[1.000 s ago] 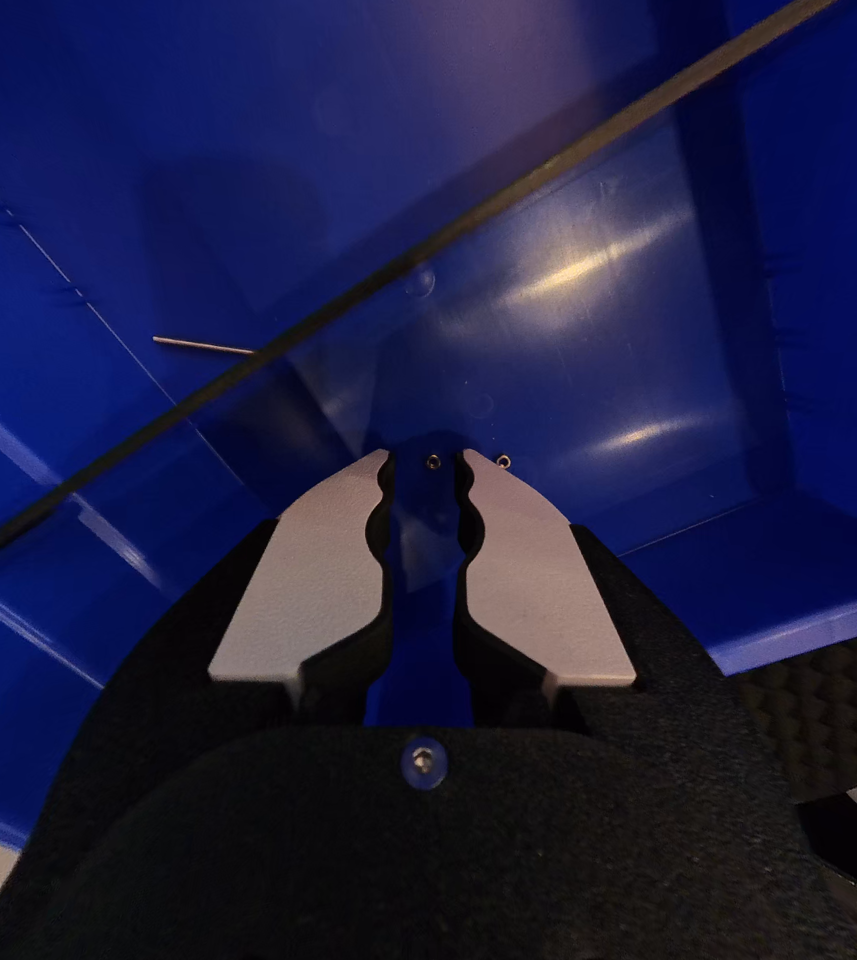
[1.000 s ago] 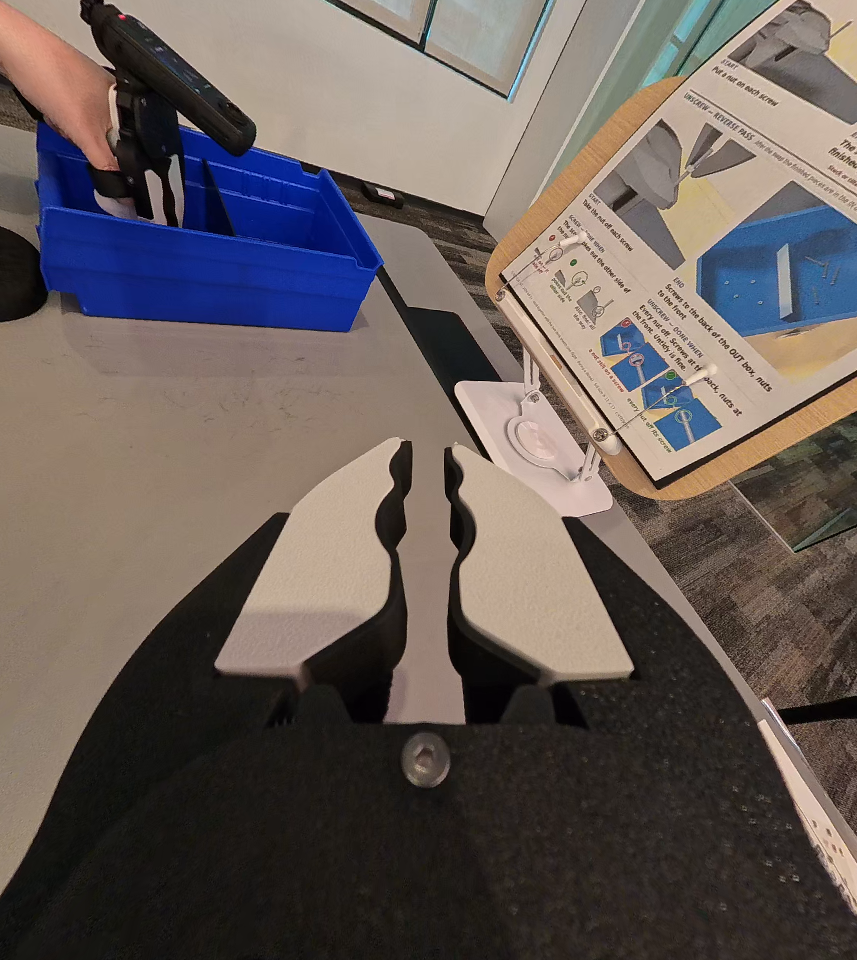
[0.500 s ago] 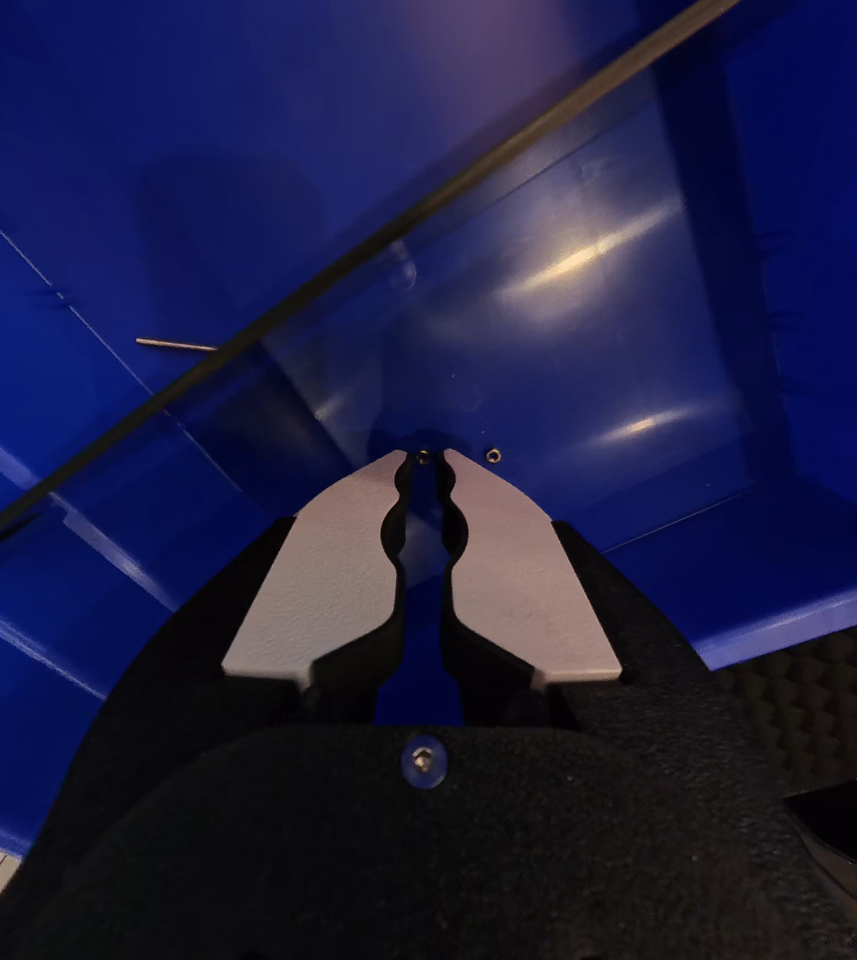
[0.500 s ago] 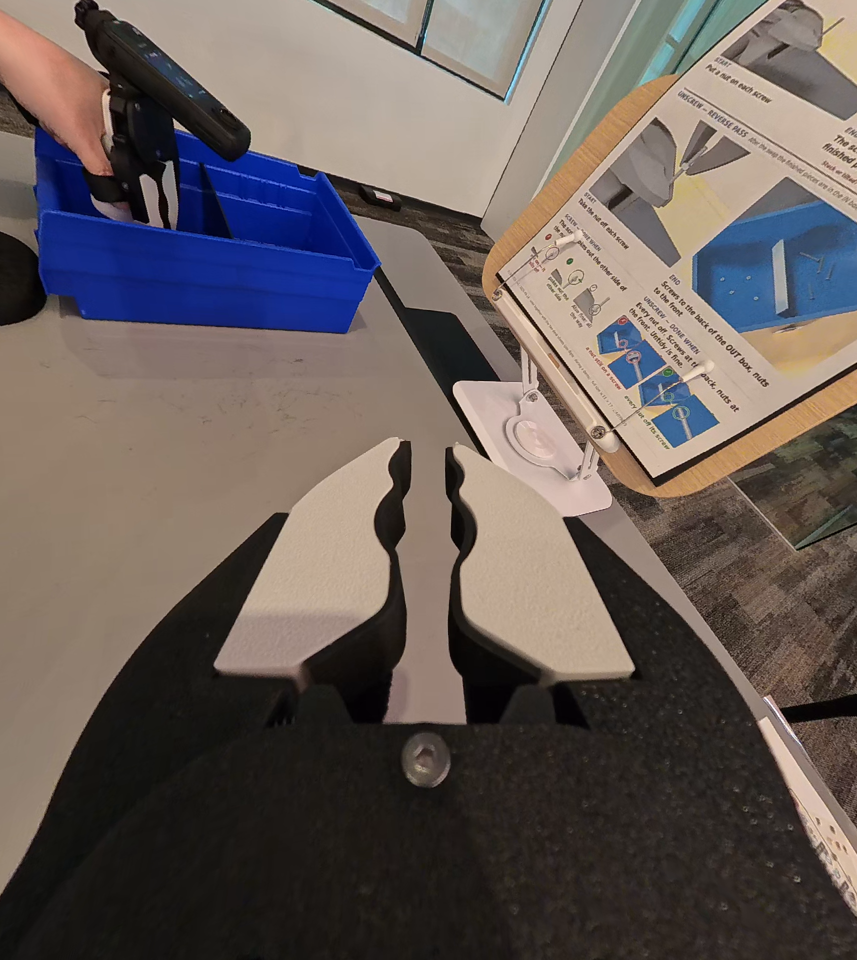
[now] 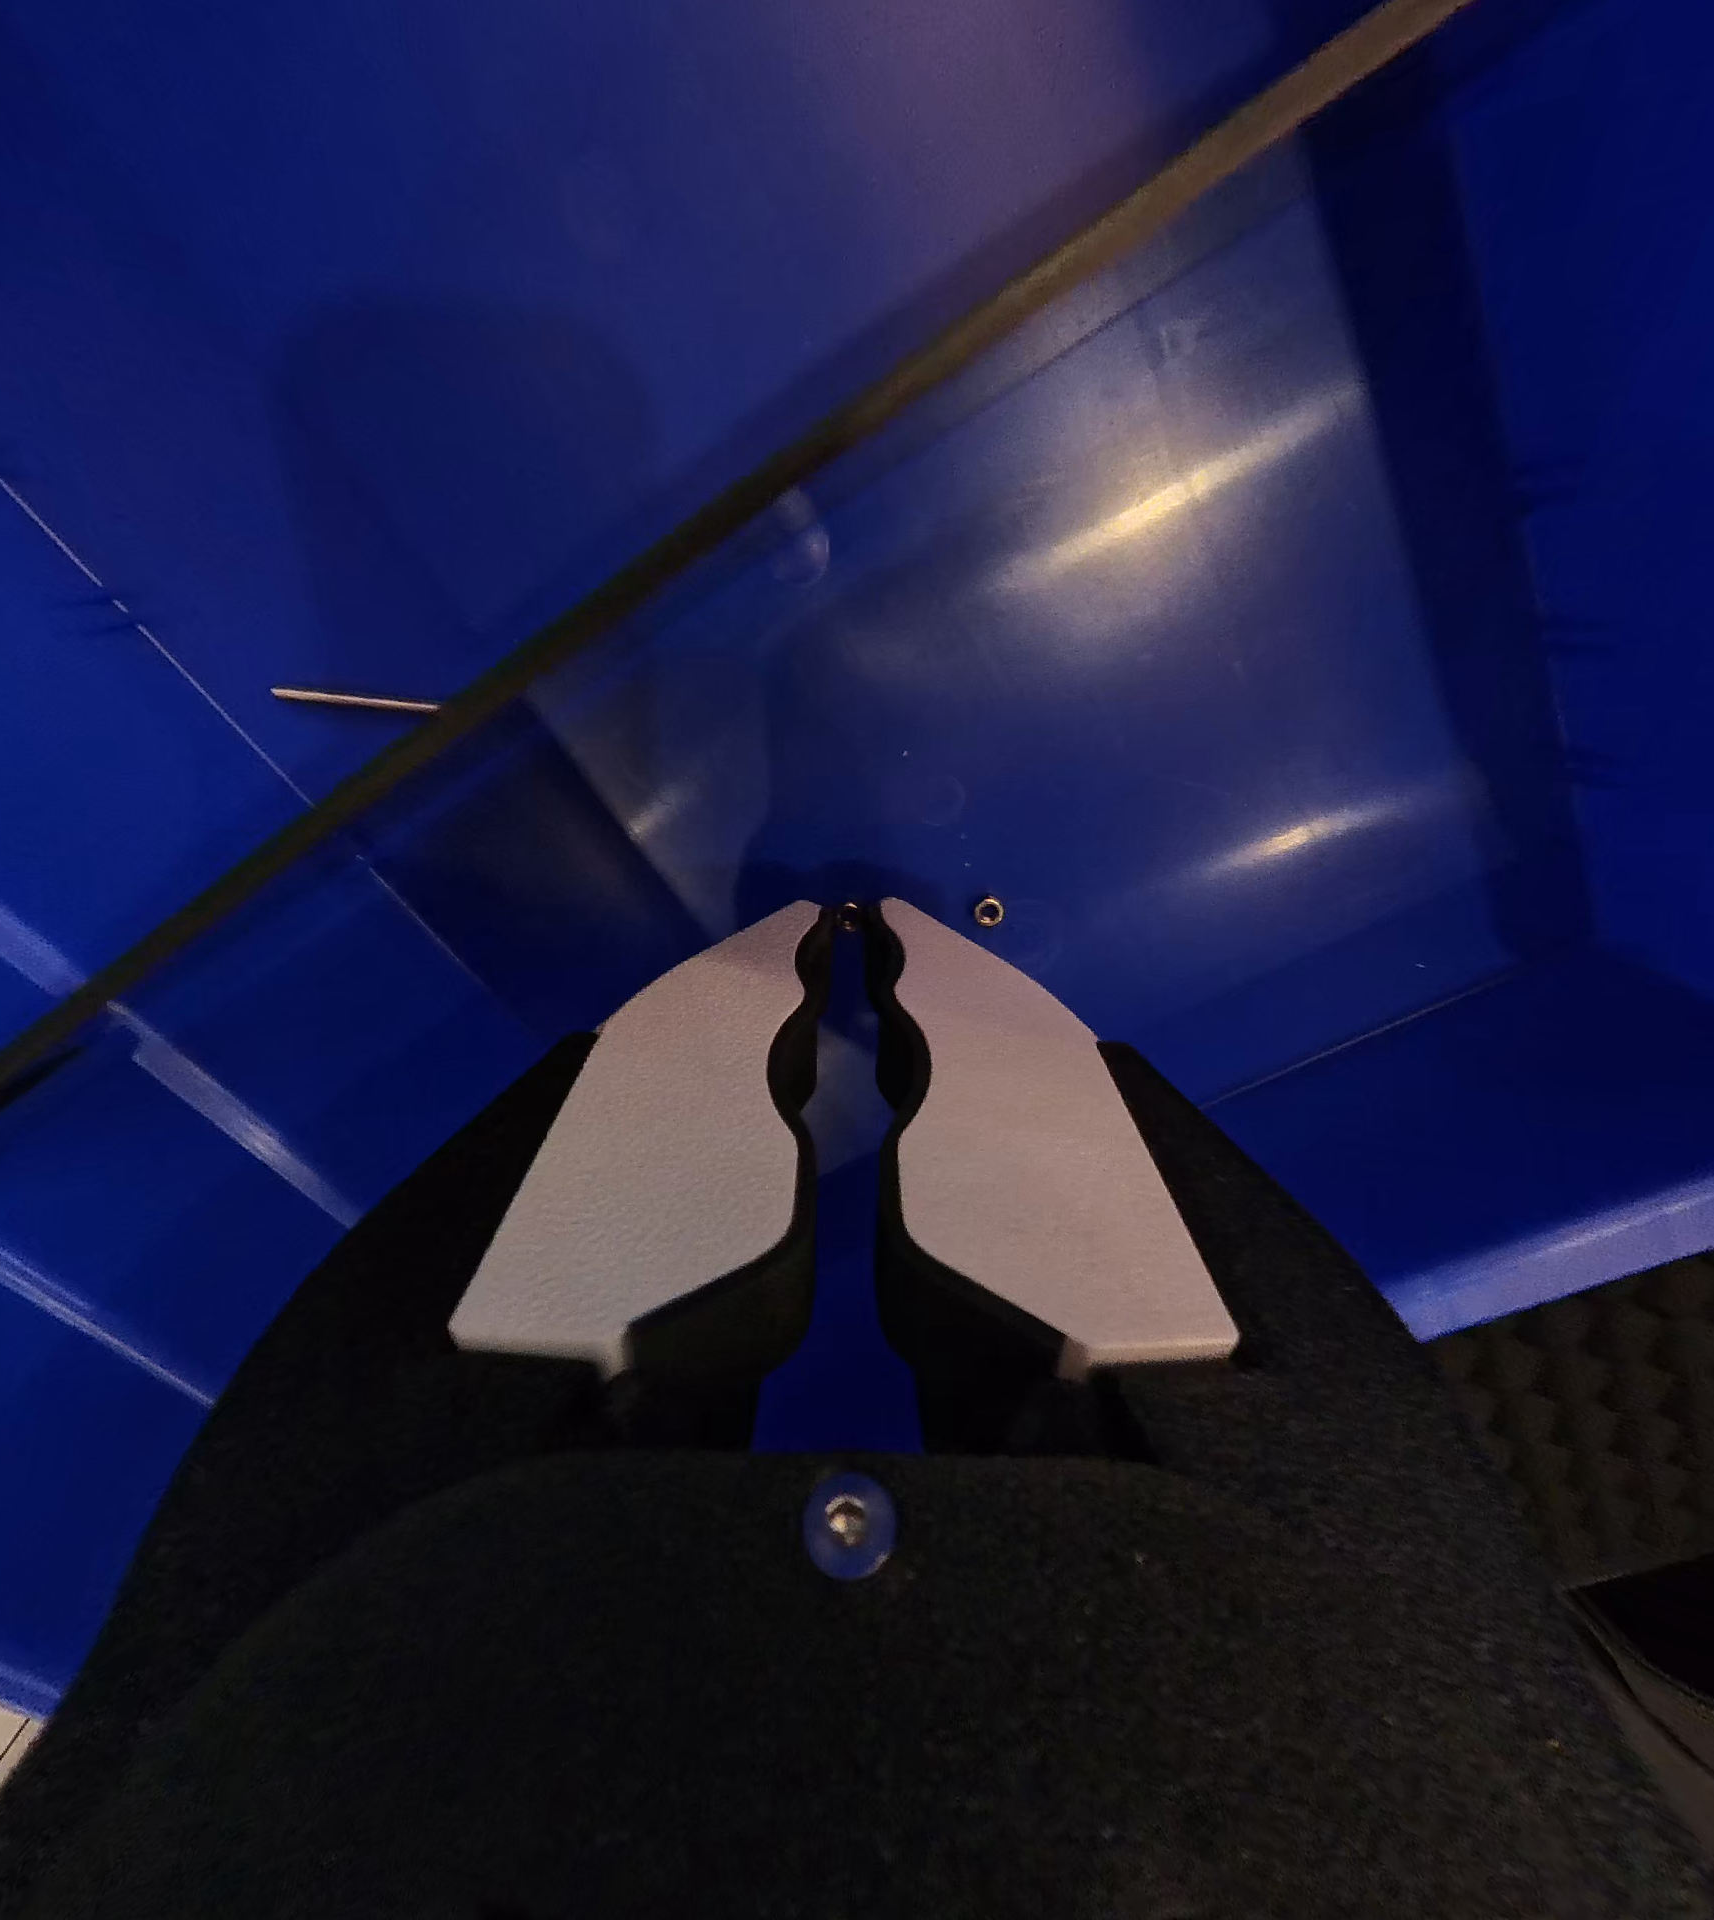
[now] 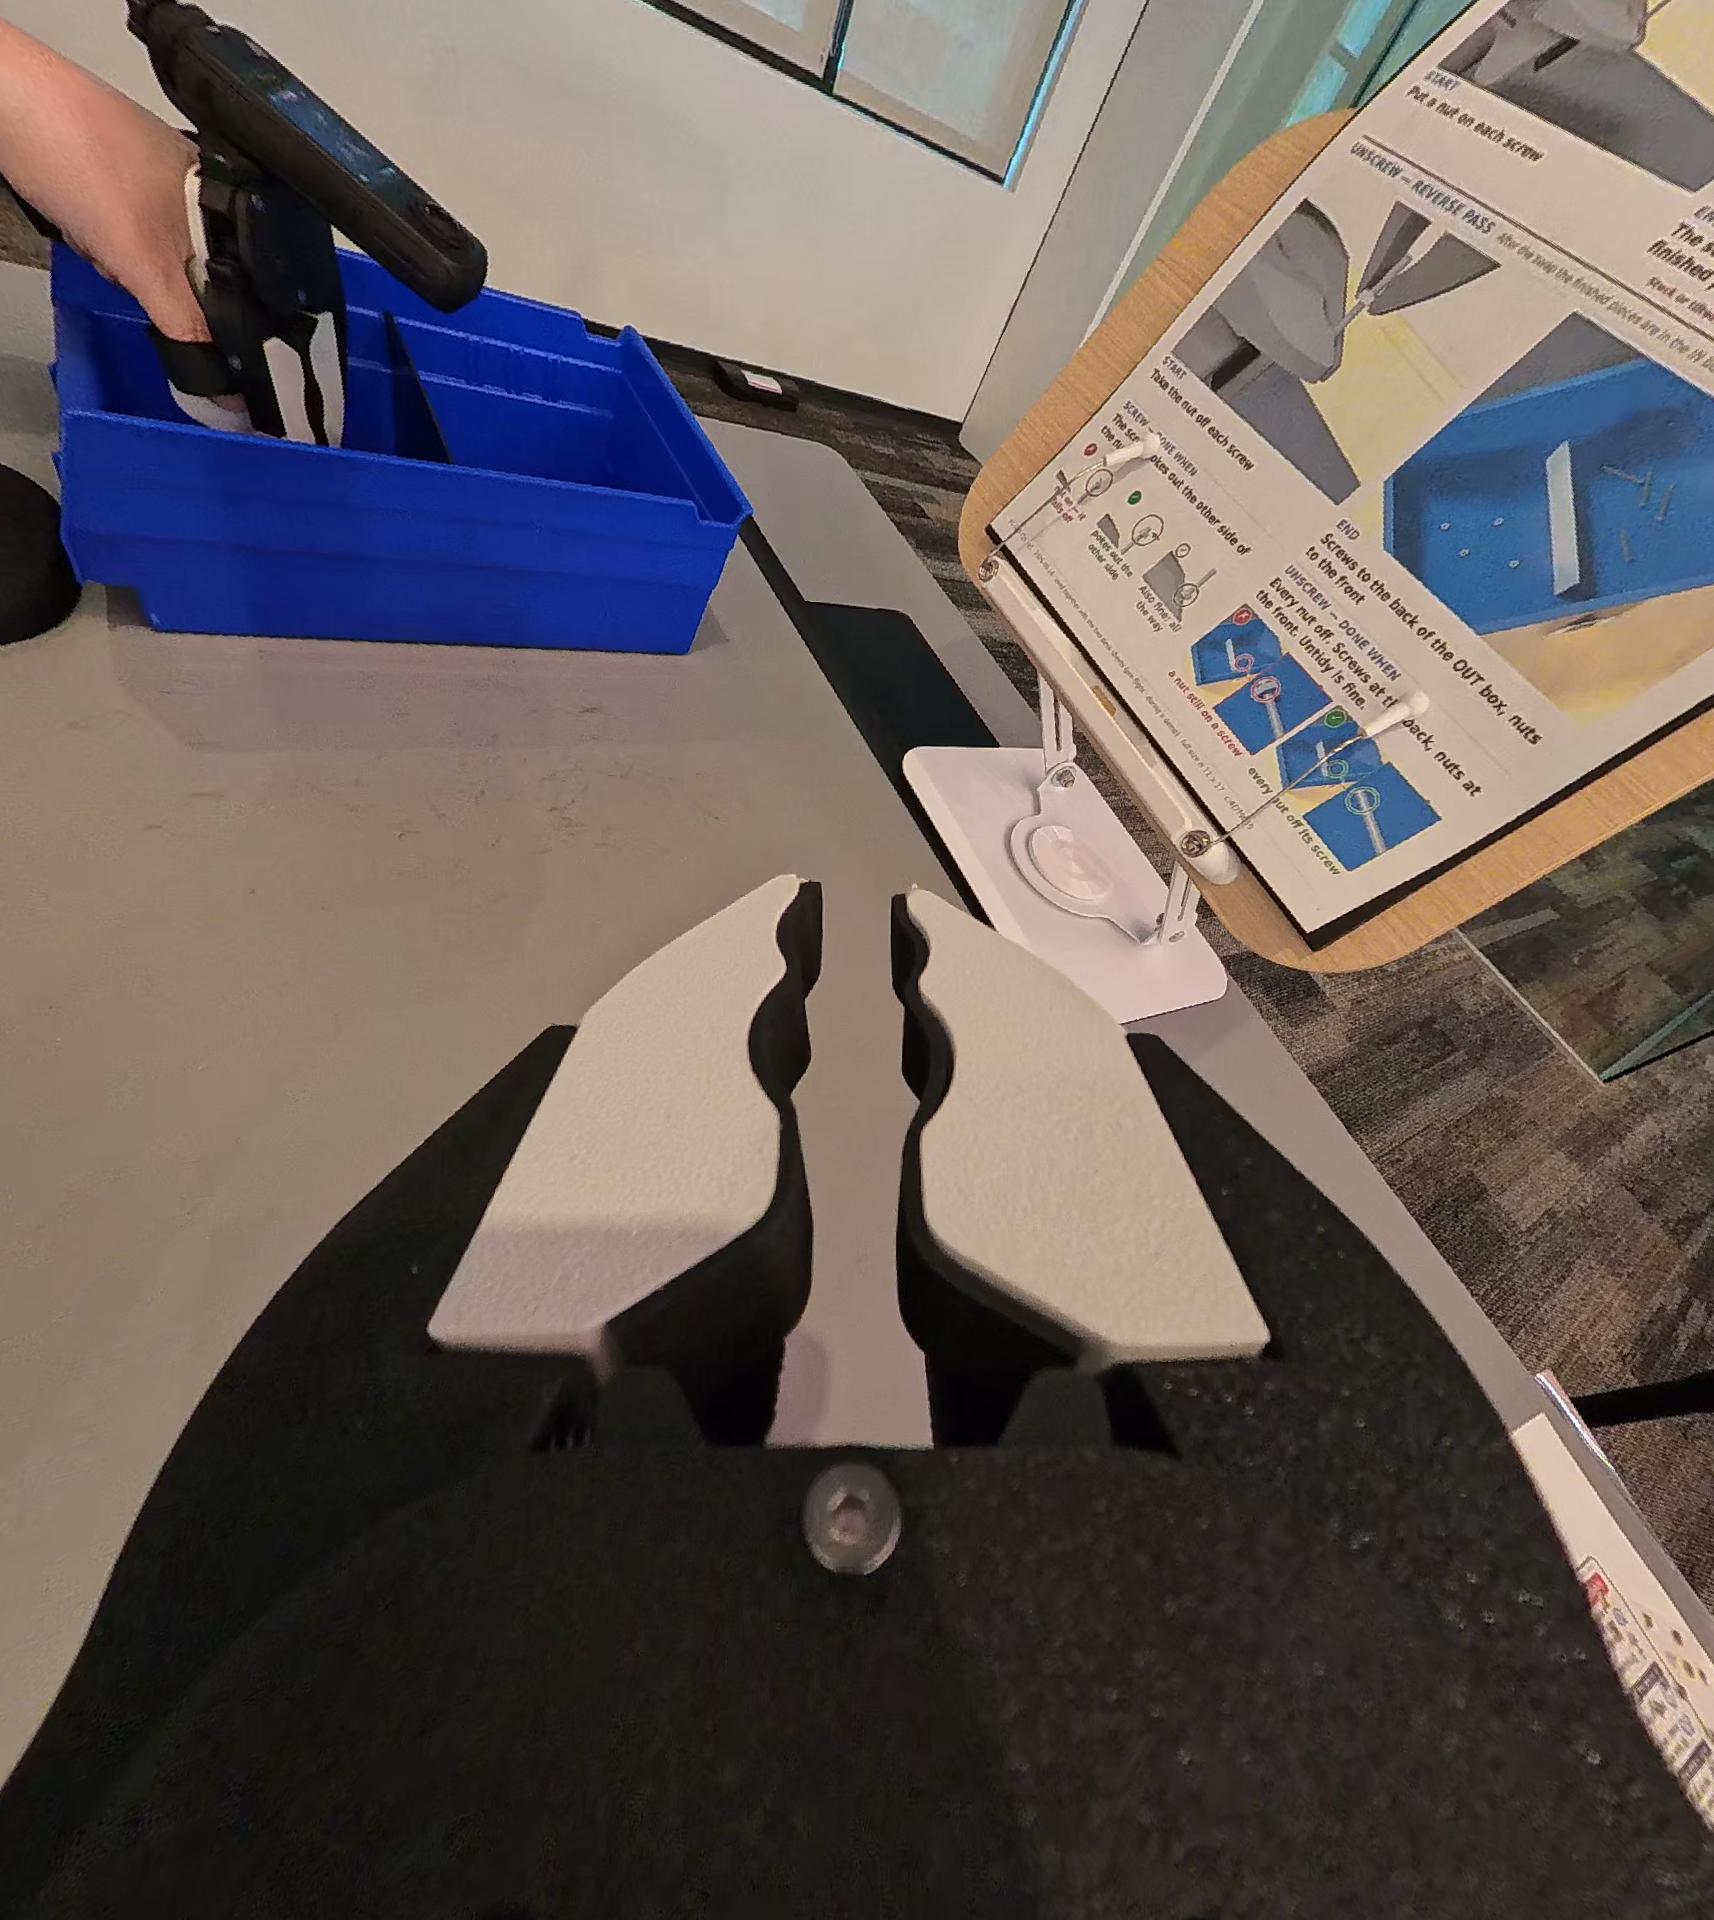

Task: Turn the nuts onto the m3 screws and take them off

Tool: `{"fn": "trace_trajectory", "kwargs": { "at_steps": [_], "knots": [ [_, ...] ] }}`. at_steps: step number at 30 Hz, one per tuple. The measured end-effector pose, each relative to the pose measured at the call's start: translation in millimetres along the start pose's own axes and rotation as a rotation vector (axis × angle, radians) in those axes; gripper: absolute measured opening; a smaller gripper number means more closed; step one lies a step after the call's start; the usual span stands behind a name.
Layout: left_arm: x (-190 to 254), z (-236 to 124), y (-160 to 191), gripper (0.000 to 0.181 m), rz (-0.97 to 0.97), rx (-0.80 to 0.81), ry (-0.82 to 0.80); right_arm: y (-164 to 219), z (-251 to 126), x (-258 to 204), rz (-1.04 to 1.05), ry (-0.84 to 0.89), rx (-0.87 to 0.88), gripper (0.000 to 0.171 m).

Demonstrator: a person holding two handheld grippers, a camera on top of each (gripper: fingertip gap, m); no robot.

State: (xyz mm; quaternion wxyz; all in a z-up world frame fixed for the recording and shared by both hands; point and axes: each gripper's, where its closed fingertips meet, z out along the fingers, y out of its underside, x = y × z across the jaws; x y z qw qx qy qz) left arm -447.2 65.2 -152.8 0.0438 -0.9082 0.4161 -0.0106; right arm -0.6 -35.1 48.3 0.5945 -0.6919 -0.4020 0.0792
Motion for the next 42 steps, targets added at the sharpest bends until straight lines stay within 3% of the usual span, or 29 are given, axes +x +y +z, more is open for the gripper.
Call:
{"fn": "trace_trajectory", "kwargs": {
  "at_steps": [16,21,25,30,33,37,42],
  "knots": [
    [-0.6,-9.0,-3.0,0.006,-0.027,0.041,0.025,4.8,-0.7,3.3,0.015,-0.002,-0.003,0.013],
    [0.8,-34.7,-8.2,0.006,-0.021,0.071,0.020,5.8,-1.6,4.5,0.019,0.002,-0.006,0.013],
    [14.7,-80.4,-26.5,0.006,0.028,0.140,-0.003,4.3,-1.8,4.8,0.020,0.001,0.000,0.013],
    [71.6,-146.6,-74.4,0.006,0.195,0.235,-0.030,1.9,-0.2,3.2,0.006,0.001,-0.006,0.013],
    [126.1,-162.6,-109.9,0.005,0.306,0.289,0.017,1.6,0.0,1.5,-0.004,0.002,-0.016,0.013],
    [195.7,-138.7,-146.4,0.005,0.441,0.282,0.086,3.1,-3.9,3.2,-0.011,0.022,-0.037,0.016],
    [257.5,-72.1,-178.2,0.005,0.536,0.240,0.132,-0.1,-11.8,2.1,-0.024,0.025,-0.041,0.016]
  ]
}}
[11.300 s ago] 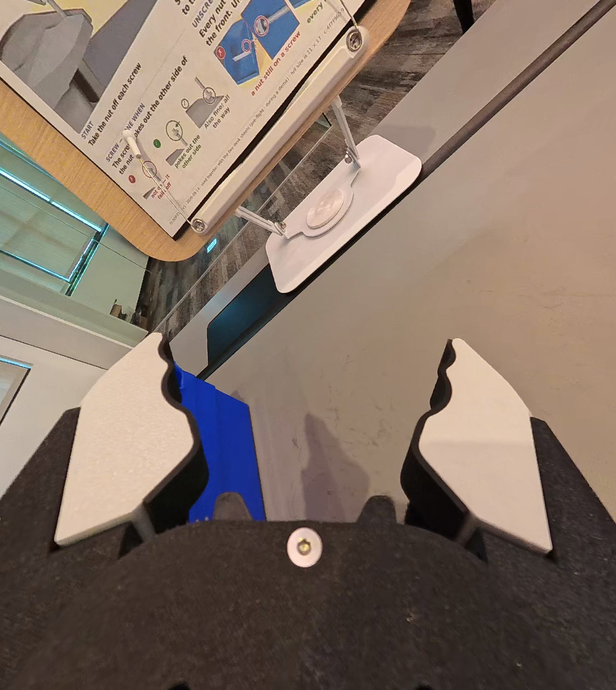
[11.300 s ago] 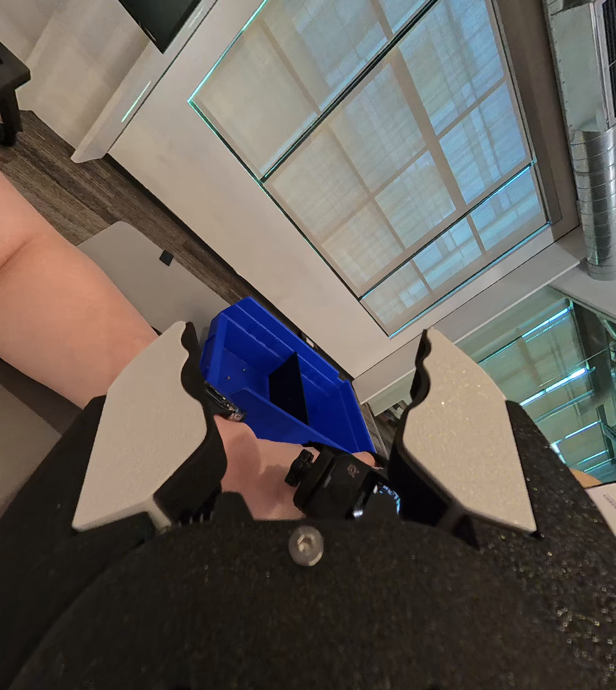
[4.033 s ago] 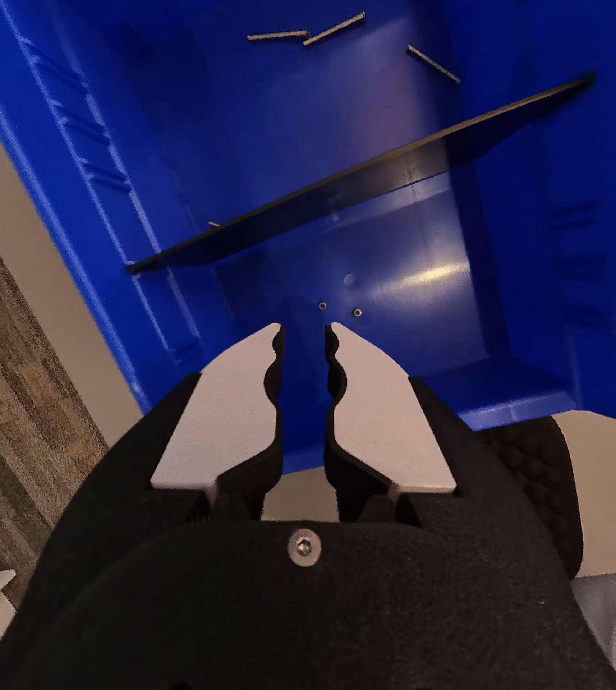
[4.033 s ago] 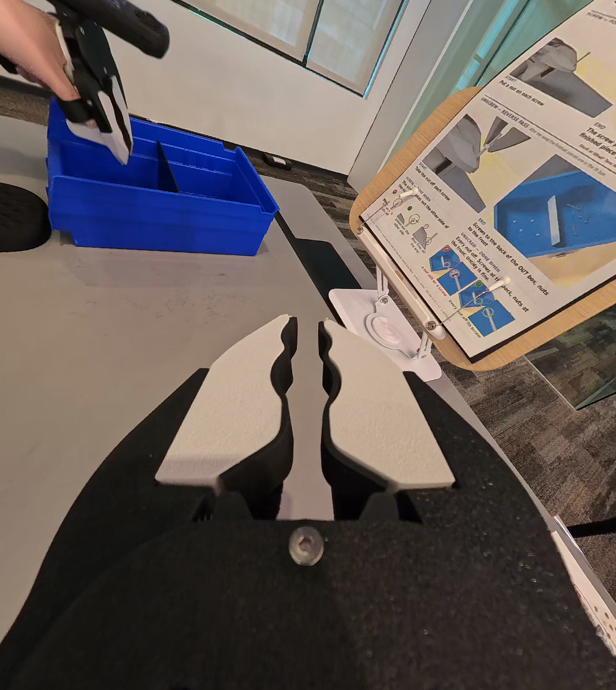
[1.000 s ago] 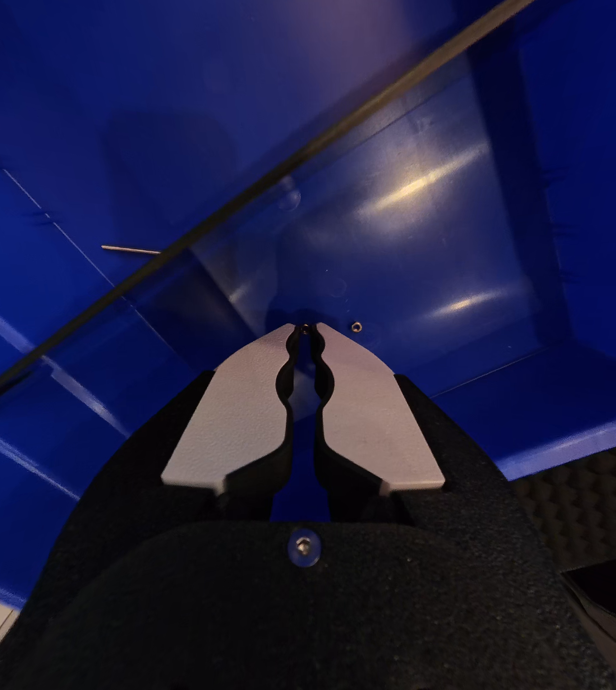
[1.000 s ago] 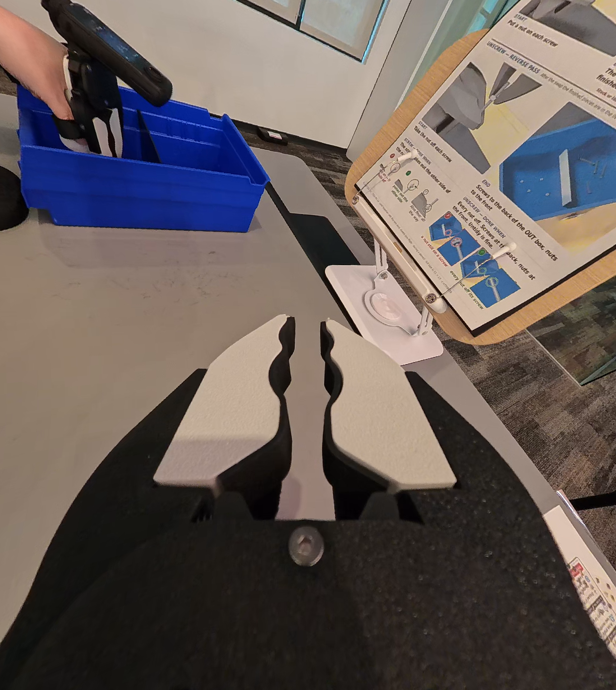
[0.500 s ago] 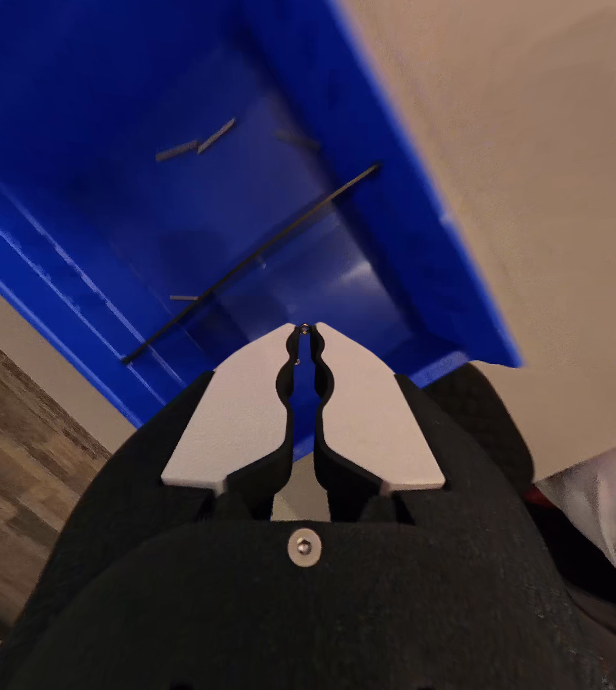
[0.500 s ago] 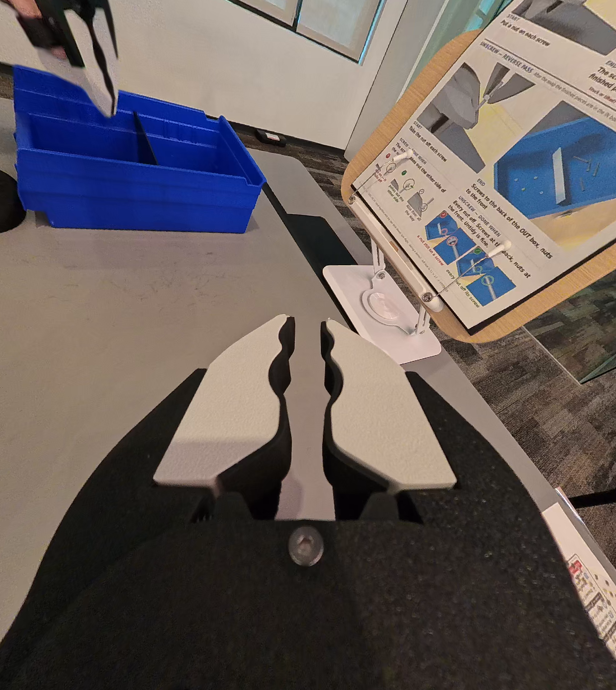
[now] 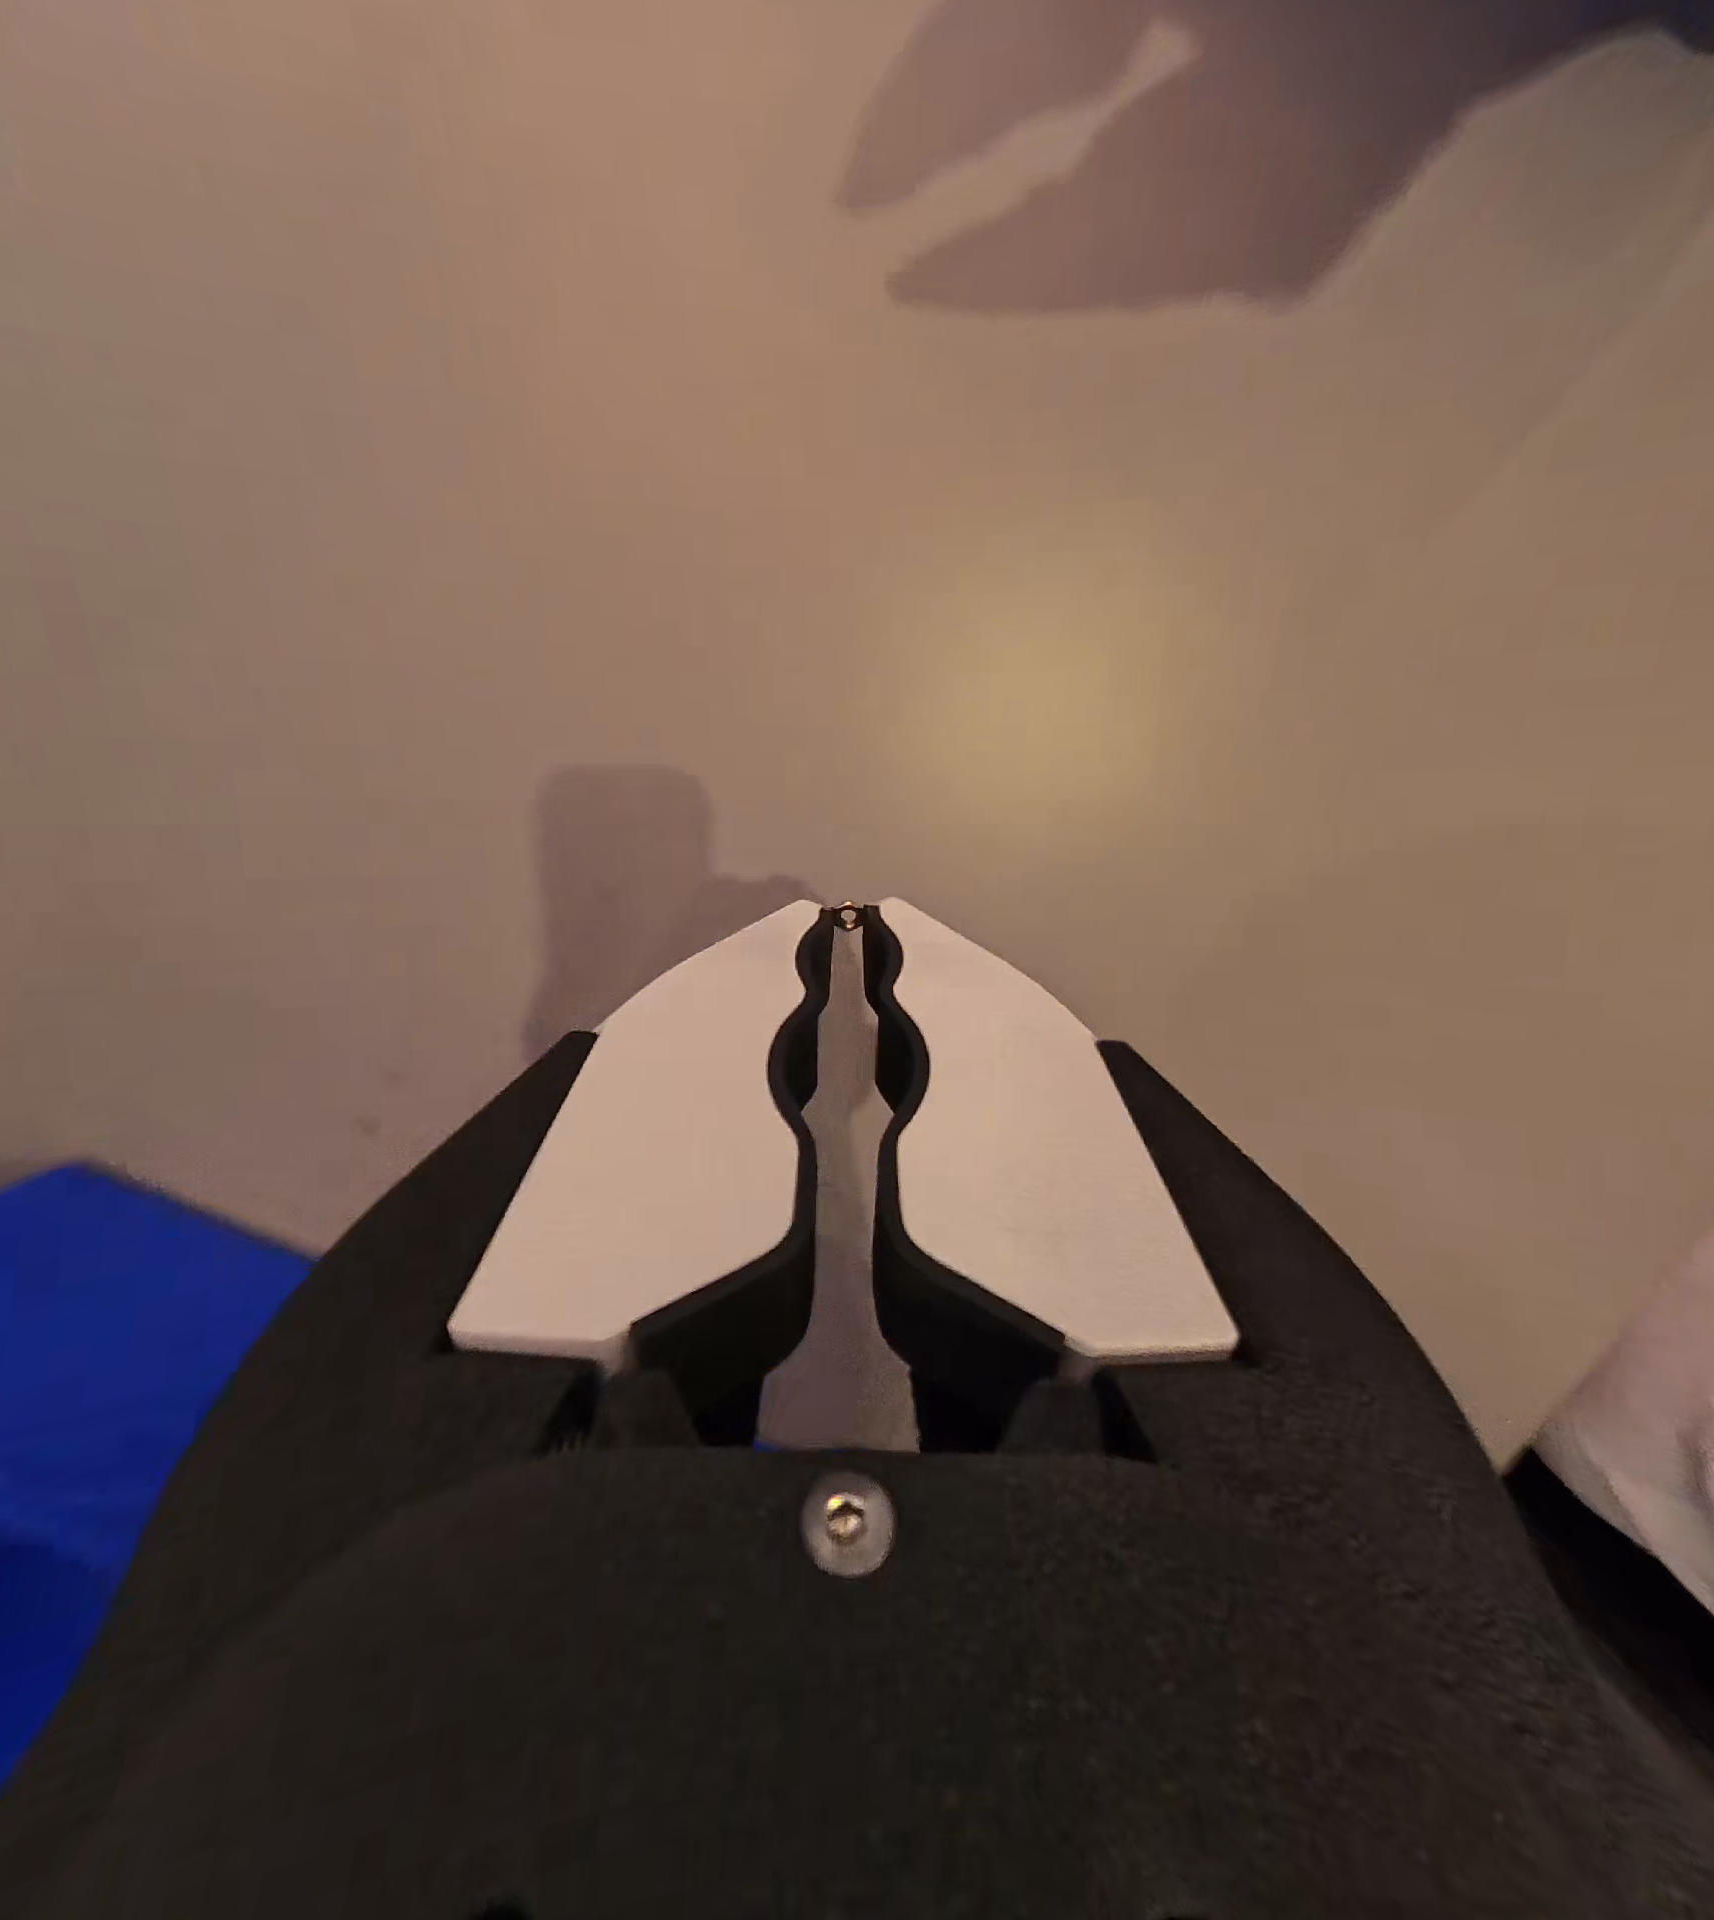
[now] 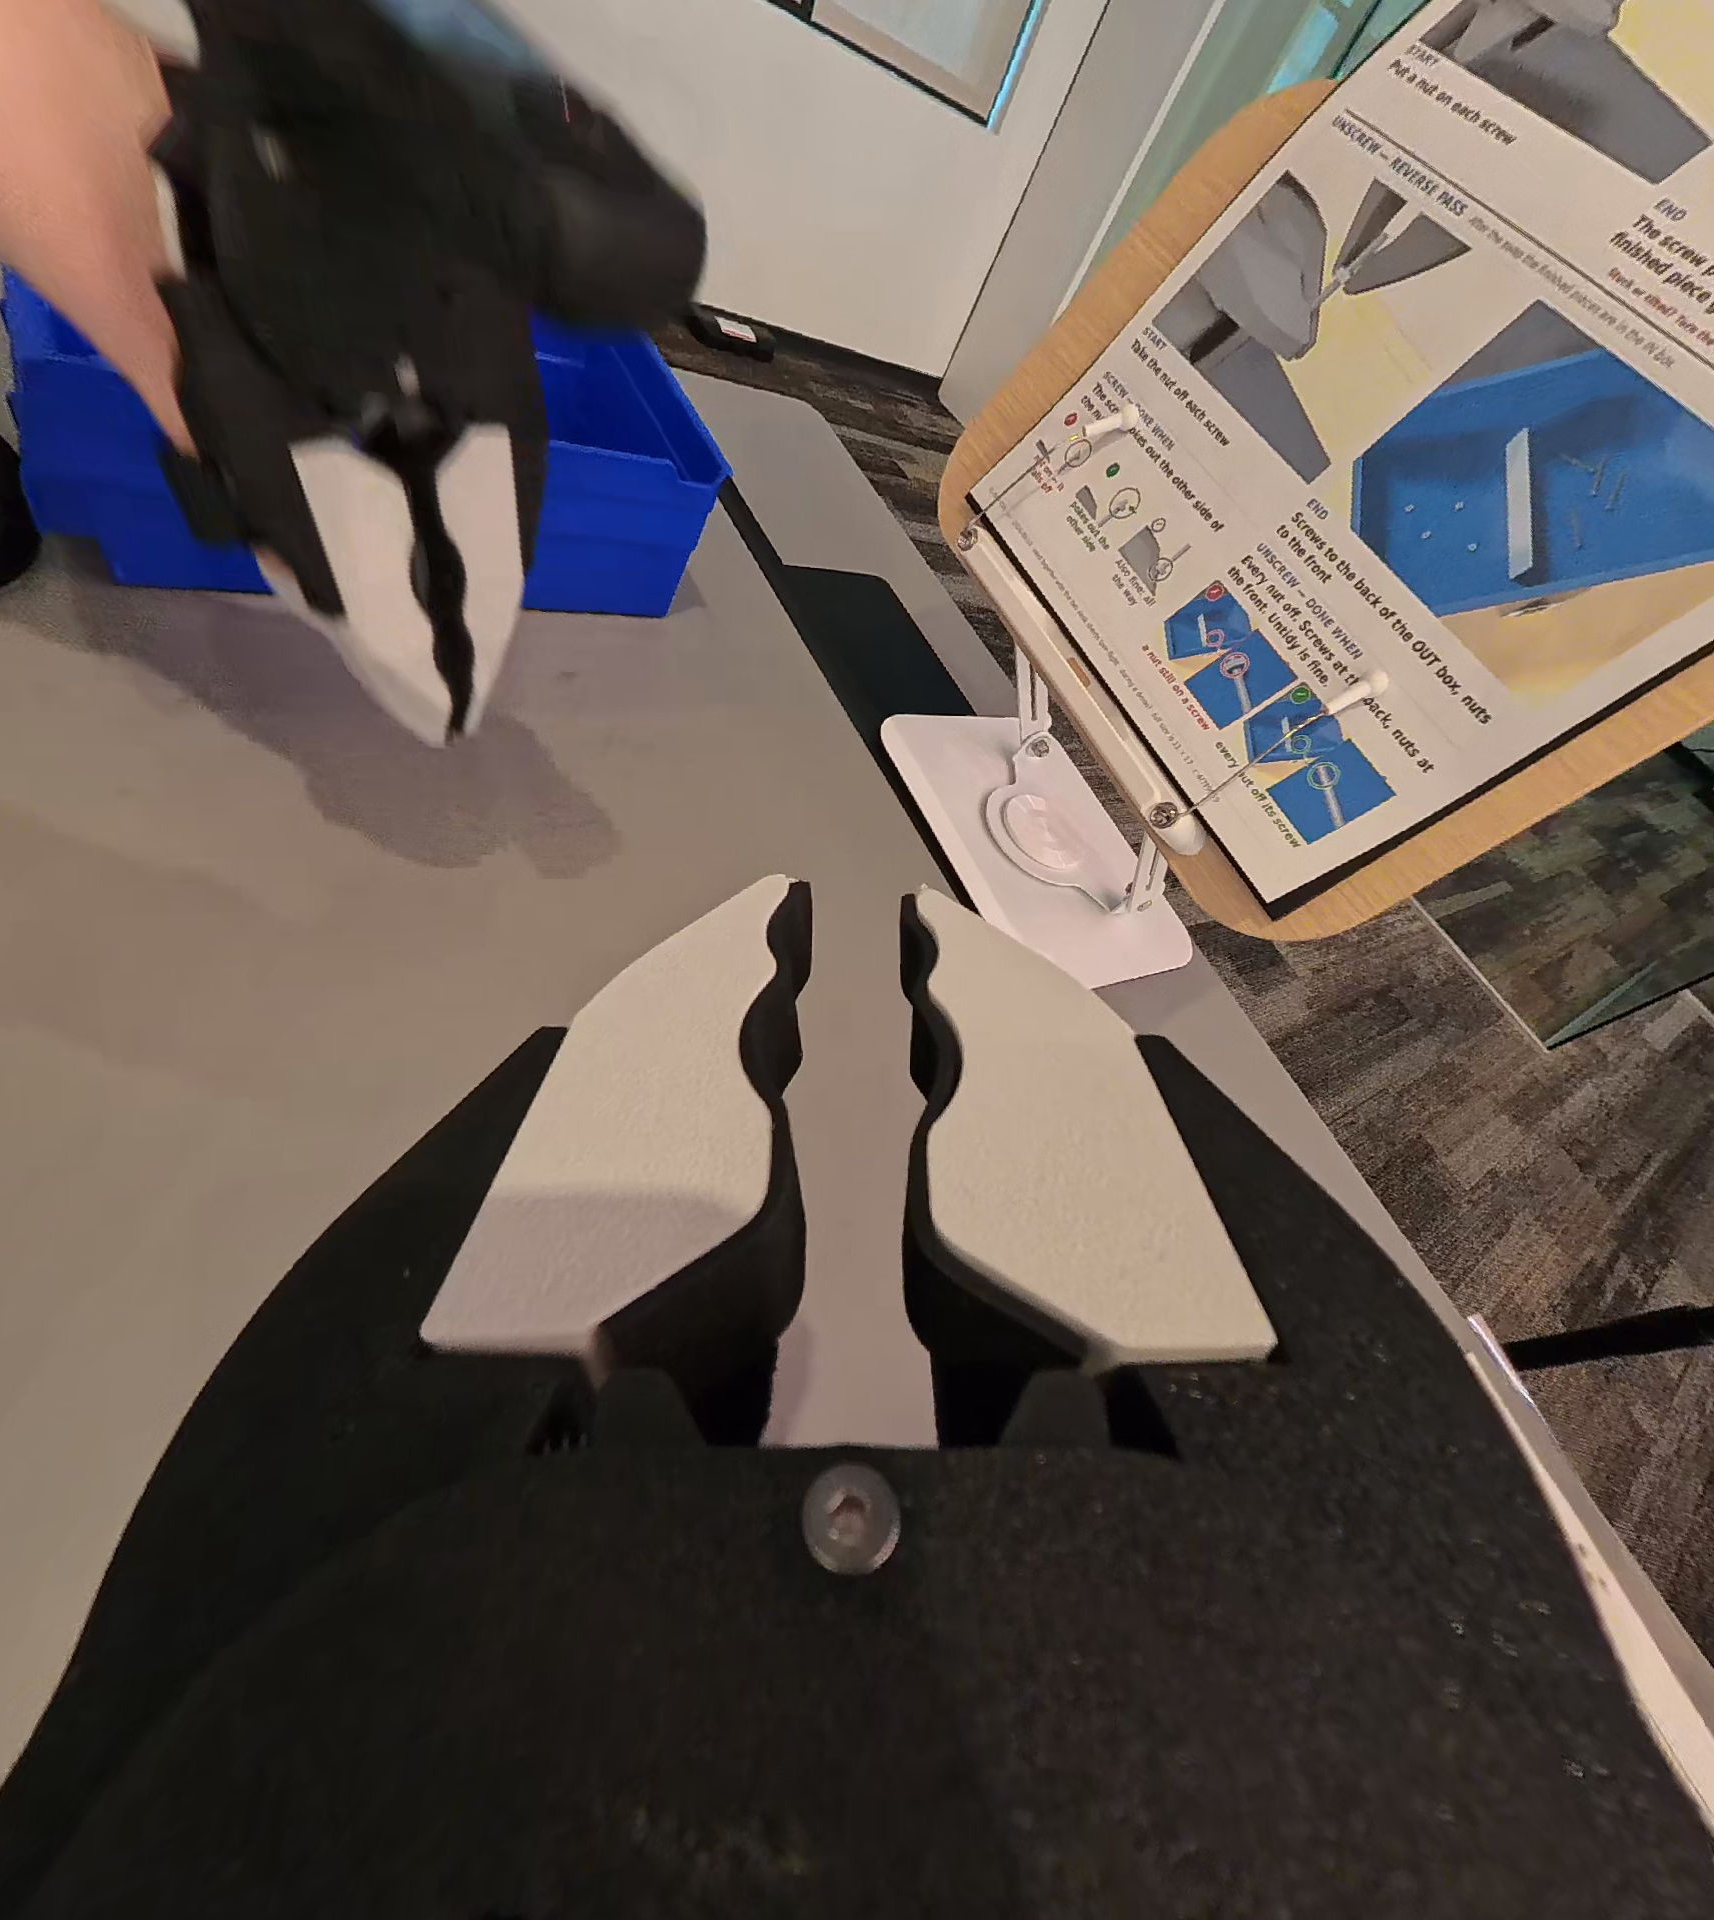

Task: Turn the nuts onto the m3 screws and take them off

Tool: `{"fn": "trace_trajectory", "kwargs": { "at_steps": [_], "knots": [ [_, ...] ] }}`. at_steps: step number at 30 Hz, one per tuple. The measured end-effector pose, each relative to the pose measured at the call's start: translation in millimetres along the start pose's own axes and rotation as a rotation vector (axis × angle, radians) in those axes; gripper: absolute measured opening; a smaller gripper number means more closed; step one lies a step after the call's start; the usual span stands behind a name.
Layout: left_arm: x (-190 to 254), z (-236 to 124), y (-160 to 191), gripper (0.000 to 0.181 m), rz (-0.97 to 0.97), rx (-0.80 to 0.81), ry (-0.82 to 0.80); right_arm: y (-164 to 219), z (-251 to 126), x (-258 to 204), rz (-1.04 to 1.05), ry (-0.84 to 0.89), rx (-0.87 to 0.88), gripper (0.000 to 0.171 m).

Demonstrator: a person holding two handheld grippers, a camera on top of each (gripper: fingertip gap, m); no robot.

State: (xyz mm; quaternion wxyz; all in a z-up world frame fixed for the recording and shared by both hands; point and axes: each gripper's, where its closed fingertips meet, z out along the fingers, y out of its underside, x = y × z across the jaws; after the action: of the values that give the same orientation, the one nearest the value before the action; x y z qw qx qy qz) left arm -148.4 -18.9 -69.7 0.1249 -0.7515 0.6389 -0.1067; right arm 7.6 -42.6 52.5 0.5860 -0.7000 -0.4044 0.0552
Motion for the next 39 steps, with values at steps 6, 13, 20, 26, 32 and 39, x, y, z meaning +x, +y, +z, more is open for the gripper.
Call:
{"fn": "trace_trajectory", "kwargs": {
  "at_steps": [6,13,20,26,32,39],
  "knots": [
    [11.4,68.4,-12.4,0.005,0.033,-0.070,0.029,0.9,-6.3,1.9,0.000,0.002,-0.002,0.016],
    [8.2,93.8,-9.3,0.005,0.053,-0.133,0.022,3.9,-11.6,8.0,0.016,0.009,0.007,0.016],
    [4.4,96.5,-6.4,0.005,0.062,-0.155,0.016,11.7,-17.6,15.0,0.030,0.028,-0.007,0.016],
    [2.0,93.5,-9.8,0.020,0.057,-0.131,0.018,16.4,-22.7,20.4,0.042,0.043,-0.007,0.016],
    [-24.0,18.1,-19.3,0.026,0.035,0.015,-0.045,22.9,-32.8,28.8,0.074,0.071,0.003,0.016],
    [-130.3,-89.5,76.2,0.025,-0.183,-0.059,-0.208,22.3,-42.6,42.1,0.092,0.124,0.041,0.017]
  ]
}}
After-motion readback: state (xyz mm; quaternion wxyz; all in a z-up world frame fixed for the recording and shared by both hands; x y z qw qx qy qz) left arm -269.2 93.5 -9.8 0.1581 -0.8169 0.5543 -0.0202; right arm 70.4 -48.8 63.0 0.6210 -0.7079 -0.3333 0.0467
